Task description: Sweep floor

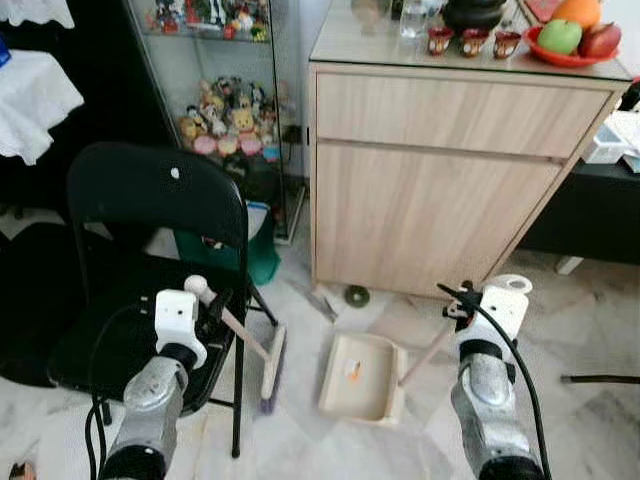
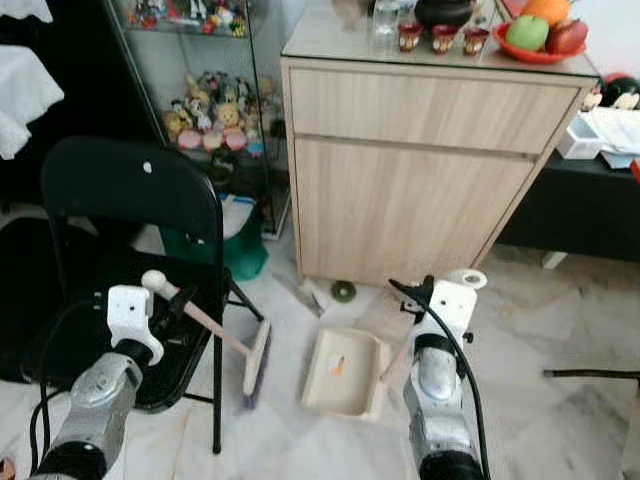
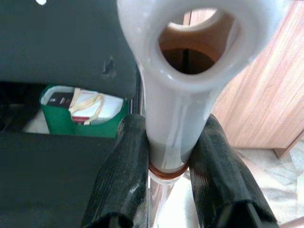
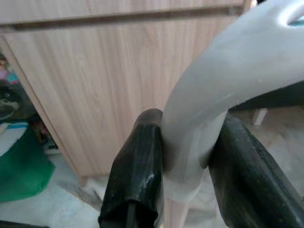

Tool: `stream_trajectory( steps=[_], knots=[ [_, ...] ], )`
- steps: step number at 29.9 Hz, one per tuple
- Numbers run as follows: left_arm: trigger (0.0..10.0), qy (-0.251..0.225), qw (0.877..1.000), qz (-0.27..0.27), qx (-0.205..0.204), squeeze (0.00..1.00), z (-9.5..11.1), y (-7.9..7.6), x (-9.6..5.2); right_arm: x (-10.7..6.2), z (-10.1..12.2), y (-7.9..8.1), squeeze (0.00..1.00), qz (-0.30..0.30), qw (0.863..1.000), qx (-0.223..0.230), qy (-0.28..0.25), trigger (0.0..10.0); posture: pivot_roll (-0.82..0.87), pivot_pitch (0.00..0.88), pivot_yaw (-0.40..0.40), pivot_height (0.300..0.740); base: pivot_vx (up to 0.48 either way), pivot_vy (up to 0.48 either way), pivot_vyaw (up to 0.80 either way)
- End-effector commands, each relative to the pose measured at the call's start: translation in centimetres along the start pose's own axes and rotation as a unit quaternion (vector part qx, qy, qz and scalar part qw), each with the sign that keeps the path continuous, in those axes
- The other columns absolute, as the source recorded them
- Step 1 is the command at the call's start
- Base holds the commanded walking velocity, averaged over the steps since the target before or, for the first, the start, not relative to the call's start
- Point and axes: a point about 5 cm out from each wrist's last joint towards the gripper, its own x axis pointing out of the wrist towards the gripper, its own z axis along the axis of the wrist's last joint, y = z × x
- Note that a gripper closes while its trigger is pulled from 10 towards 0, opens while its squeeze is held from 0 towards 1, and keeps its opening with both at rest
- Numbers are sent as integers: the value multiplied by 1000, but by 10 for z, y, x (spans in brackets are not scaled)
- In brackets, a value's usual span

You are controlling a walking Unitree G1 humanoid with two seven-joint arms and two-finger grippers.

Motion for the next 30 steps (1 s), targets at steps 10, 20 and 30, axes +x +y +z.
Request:
stream_trajectory(
  steps=[10, 20, 30],
  knots=[
    [10000, -33, 999, -8, 13, 0, 16, -1, 2, -4, 30, 7, 0, 23, 997, -4, -67, 10000, -55, 107, 8, 740, 0, 0, 0],
    [10000, -36, 999, -19, 23, 0, 16, -5, -3, -11, 24, 0, 0, 14, 997, -9, -70, 10000, -45, 73, 15, 740, 0, 0, 0],
    [10000, -54, 998, -19, 27, 0, 26, -3, -21, -31, 24, -15, 0, -13, 998, -15, -65, 10000, -42, 54, 22, 740, 0, 0, 0]
  ],
)
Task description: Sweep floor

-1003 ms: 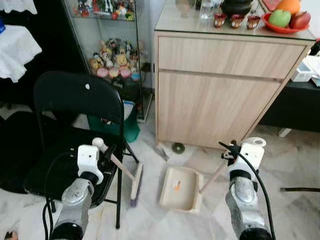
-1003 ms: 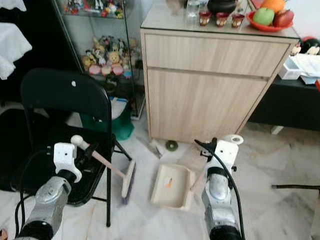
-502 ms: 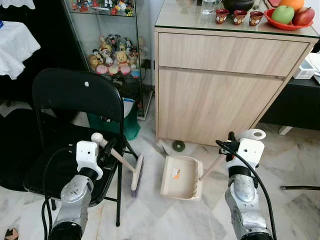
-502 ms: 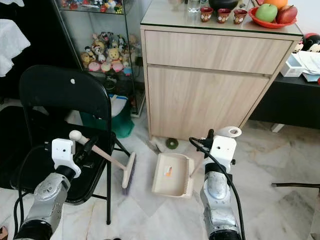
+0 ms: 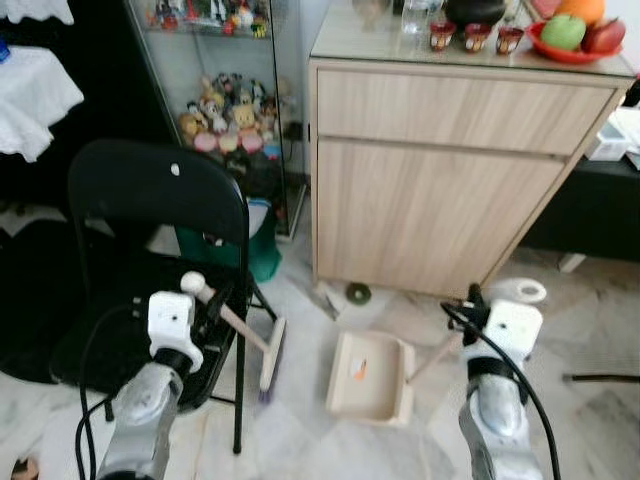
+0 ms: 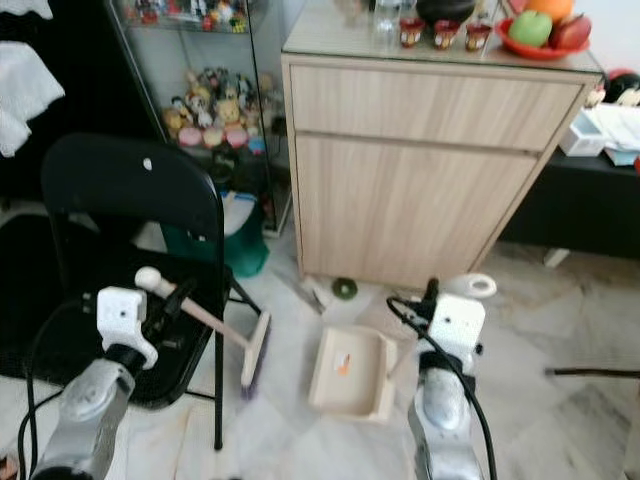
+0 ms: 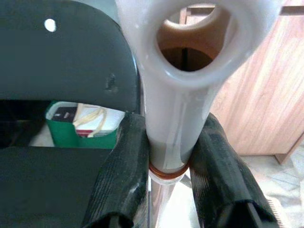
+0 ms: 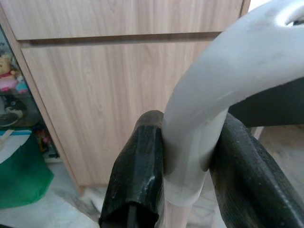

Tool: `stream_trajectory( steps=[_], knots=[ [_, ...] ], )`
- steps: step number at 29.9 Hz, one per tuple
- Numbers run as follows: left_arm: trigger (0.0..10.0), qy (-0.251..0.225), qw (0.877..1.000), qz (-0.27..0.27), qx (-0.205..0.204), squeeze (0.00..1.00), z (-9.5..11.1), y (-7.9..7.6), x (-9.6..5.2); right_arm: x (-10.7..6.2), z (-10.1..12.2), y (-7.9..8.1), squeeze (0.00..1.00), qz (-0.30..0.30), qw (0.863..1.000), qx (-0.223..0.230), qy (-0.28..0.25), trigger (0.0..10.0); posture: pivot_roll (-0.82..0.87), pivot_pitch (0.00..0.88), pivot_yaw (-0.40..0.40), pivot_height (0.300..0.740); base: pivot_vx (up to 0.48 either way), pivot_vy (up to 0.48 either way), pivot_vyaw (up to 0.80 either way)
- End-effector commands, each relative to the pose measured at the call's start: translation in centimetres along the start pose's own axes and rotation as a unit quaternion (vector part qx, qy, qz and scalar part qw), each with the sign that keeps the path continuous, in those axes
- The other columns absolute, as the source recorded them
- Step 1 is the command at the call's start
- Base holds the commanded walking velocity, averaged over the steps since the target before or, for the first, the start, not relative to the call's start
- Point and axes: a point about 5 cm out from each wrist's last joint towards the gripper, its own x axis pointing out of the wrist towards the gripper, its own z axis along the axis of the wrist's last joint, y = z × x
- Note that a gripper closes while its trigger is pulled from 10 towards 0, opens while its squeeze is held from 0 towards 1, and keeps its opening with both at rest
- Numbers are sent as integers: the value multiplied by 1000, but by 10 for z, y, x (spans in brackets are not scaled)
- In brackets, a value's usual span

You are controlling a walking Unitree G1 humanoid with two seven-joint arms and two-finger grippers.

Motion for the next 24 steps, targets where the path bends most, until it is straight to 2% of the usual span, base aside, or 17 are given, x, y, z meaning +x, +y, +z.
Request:
stream_trajectory(
  steps=[1, 8, 16, 24],
  knots=[
    [10000, -20, 1000, -8, 9, 0, 11, 0, -1, 0, 16, -4, 0, -7, 999, 2, -34, 10000, -46, 51, 21, 740, 0, 0, 0],
    [10000, -19, 1000, -6, 6, 0, 15, -2, -7, -8, 18, -14, 0, -10, 999, -12, -34, 10000, -49, 45, 14, 740, 0, 0, 0],
    [10000, -17, 1000, -17, 1, 0, 19, -9, -5, -8, 20, -11, 0, -9, 1000, -10, -28, 10000, -45, 78, 16, 740, 0, 0, 0],
    [10000, -14, 1000, -19, -1, 0, 21, -9, -4, -8, 20, -6, 0, -3, 1000, -5, -25, 10000, -44, 98, 18, 740, 0, 0, 0]
  ],
)
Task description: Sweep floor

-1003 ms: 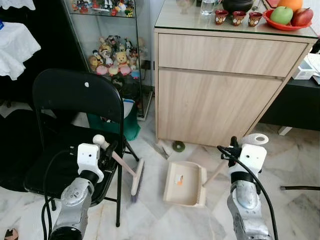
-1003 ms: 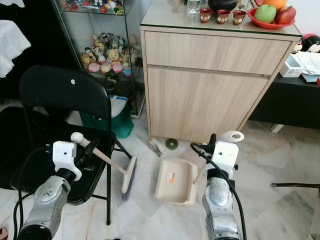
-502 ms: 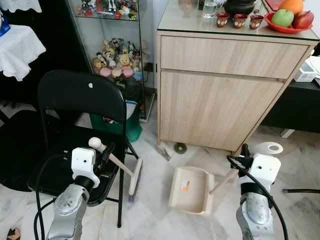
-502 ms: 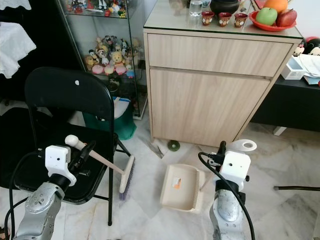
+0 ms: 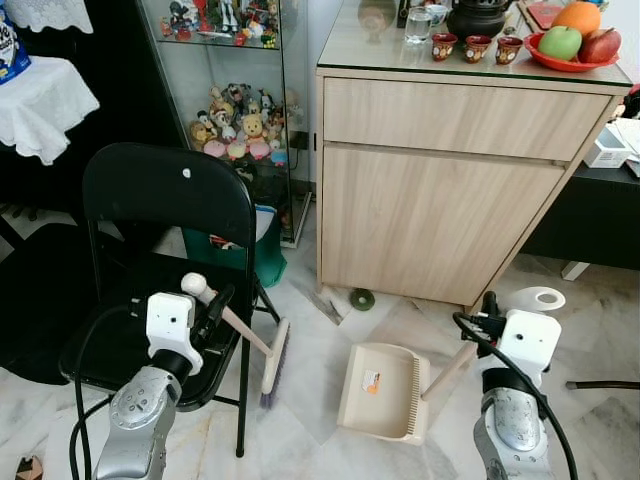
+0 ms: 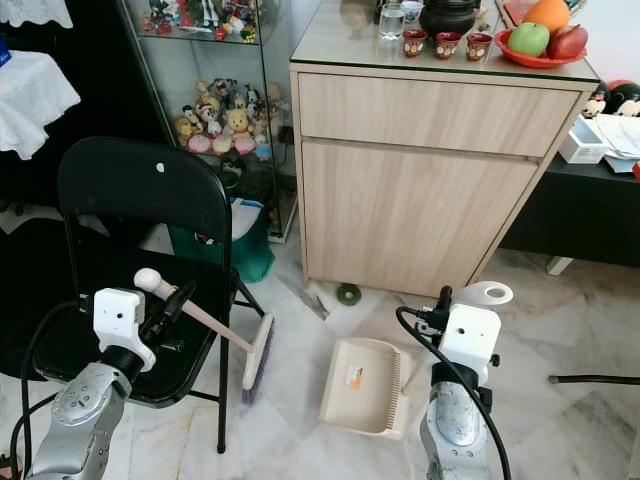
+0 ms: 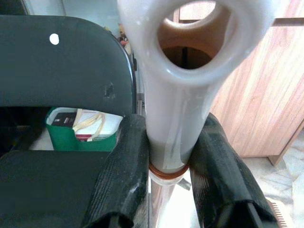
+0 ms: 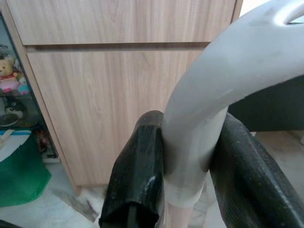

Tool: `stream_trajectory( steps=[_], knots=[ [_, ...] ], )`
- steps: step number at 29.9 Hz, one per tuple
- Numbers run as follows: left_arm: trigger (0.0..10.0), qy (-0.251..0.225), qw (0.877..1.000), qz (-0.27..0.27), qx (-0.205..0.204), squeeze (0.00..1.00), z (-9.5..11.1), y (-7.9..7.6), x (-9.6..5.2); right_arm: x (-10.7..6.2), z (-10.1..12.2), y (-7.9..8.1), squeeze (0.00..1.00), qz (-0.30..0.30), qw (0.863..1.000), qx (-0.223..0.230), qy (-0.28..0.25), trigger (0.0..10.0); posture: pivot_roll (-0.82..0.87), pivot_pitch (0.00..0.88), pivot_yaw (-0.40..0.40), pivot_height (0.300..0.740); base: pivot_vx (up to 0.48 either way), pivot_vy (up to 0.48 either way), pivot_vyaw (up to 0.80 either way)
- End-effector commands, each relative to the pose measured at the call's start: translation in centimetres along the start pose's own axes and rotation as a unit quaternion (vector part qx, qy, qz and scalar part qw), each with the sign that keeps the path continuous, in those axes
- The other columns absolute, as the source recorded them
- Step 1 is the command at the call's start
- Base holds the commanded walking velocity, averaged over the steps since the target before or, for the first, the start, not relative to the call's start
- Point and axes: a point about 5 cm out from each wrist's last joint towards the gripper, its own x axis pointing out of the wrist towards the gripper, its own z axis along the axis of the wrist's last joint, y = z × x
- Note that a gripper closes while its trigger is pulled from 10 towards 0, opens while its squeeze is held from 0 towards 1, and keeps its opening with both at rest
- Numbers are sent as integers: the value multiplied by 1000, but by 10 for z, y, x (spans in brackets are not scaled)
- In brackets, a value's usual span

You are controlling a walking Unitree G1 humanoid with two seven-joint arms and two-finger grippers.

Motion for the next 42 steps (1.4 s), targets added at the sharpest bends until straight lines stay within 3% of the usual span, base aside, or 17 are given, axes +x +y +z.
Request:
stream_trajectory(
  steps=[1, 42],
  knots=[
    [10000, -21, 1000, -6, 3, 0, 11, -2, 2, 2, 14, 2, 0, 1, 1000, 9, -27, 10000, -44, 99, 19, 740, 0, 0, 0],
    [10000, -18, 1000, -12, 2, 0, 13, -4, 3, 6, 15, 9, 0, 11, 1000, 13, -23, 10000, -34, 122, 23, 740, 0, 0, 0]
  ],
)
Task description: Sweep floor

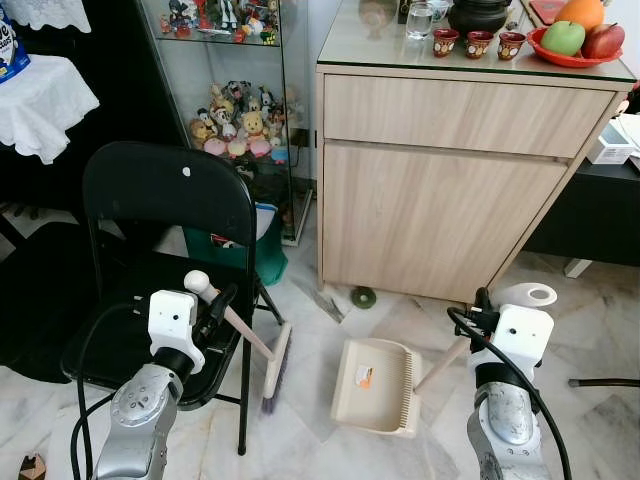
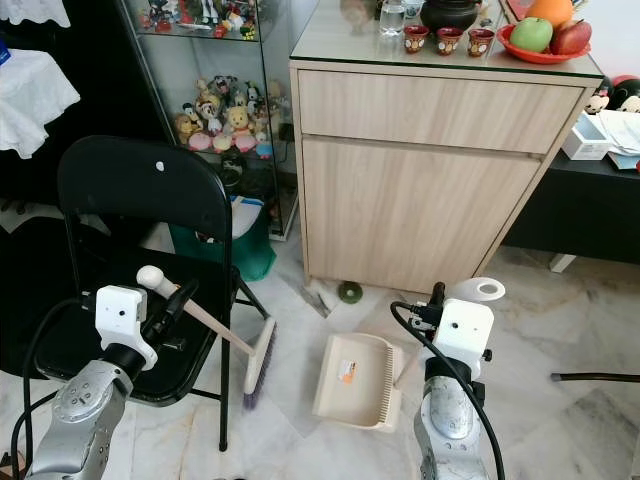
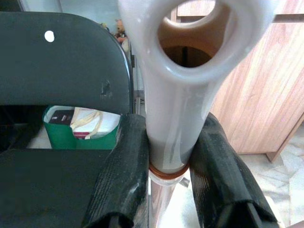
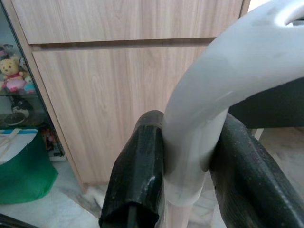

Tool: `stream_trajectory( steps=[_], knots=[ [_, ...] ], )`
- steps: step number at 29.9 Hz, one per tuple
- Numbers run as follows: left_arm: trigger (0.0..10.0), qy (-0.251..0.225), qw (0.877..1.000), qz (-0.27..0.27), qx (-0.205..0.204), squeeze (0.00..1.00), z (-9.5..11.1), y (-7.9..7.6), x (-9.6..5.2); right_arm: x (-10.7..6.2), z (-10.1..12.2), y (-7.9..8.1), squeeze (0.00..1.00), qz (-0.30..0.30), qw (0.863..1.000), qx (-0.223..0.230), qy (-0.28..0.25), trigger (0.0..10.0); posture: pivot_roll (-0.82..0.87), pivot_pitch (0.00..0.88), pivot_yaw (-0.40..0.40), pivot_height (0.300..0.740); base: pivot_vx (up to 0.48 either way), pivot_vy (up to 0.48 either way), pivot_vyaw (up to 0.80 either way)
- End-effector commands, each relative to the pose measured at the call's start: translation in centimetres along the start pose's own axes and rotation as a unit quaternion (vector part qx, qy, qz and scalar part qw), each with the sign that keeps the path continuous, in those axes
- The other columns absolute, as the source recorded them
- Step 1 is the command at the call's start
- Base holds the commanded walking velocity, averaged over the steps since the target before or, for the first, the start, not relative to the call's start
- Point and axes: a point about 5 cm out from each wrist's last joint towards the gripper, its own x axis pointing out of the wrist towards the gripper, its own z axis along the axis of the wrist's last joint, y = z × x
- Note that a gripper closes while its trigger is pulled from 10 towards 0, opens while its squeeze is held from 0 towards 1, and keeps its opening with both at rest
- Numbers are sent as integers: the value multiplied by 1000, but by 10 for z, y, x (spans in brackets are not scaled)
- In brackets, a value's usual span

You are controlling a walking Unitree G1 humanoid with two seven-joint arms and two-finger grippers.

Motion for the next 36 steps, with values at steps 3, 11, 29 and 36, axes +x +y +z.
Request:
stream_trajectory(
  steps=[3, 11, 29, 36],
  knots=[
    [10000, -22, 1000, -7, 4, 0, 10, -2, 2, 3, 13, 3, 0, 5, 1000, 5, -27, 10000, -34, 122, 23, 740, 0, 0, 0],
    [10000, -24, 1000, -9, 3, 0, 11, -3, 4, 4, 13, 4, 0, 7, 1000, 5, -27, 10000, -34, 114, 22, 740, 0, 0, 0],
    [10000, -28, 1000, -10, 0, 0, 11, -6, 6, 6, 14, 4, 0, 9, 1000, 4, -29, 10000, -39, 96, 15, 740, 0, 0, 0],
    [10000, -31, 999, -10, -1, 0, 12, -6, 7, 6, 14, 4, 0, 9, 999, 4, -31, 10000, -39, 84, 15, 740, -206, 0, 0]
  ],
)
